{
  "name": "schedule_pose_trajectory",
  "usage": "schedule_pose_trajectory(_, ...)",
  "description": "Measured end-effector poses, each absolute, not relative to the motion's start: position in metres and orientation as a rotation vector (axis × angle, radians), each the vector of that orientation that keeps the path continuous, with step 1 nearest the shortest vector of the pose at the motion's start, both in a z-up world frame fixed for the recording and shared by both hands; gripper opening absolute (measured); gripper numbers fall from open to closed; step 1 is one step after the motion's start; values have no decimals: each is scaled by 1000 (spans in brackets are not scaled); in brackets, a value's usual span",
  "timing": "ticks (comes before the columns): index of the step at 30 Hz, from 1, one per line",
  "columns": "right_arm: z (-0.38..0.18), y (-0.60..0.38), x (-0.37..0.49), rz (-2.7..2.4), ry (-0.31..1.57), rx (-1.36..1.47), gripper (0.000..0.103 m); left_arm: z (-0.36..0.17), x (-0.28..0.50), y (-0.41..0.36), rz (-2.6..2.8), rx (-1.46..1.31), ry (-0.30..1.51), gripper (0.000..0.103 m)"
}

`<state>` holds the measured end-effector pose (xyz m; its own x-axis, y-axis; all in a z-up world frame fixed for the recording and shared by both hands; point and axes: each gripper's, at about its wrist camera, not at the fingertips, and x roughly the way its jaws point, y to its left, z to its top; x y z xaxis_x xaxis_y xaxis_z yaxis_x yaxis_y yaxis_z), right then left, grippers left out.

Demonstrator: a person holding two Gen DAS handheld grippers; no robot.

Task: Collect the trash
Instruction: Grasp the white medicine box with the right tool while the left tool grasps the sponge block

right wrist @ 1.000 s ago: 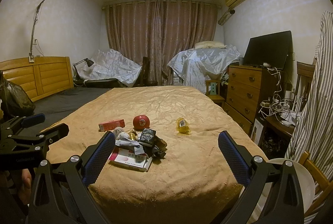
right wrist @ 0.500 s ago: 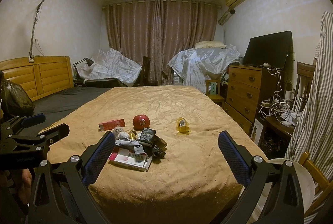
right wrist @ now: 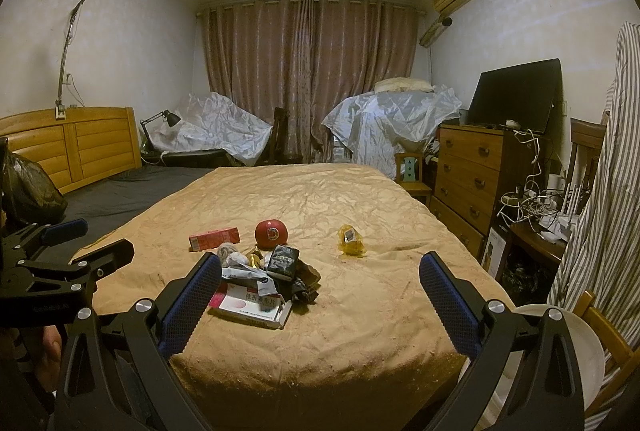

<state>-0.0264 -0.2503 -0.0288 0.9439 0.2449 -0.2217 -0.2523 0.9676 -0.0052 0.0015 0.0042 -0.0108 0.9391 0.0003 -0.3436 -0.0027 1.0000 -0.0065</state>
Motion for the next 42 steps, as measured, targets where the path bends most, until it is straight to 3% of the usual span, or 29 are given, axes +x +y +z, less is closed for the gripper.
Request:
schedule_pose_trajectory(10, -45, -253, -18, 261, 240, -50, 99, -47, 14, 28, -34, -49, 435, 98)
schedule_pose_trajectory(20, -95, -248, 32, 310, 396, -65, 99, -148, 99, 76, -26, -125, 785, 97)
schedule_pose_trajectory(23, -113, -244, 56, 333, 463, -65, 99, -174, 132, 79, -83, -180, 879, 89)
schedule_pose_trajectory(28, -148, -228, 106, 433, 549, -94, 99, -199, 170, 79, -61, -150, 925, 88)
schedule_pose_trajectory(33, -183, -207, 165, 522, 687, -74, 75, -198, 198, 88, -1, -108, 921, 88)
schedule_pose_trajectory(42, -205, -147, 234, 697, 738, -119, 71, -190, 212, 177, 209, -252, 906, 88)
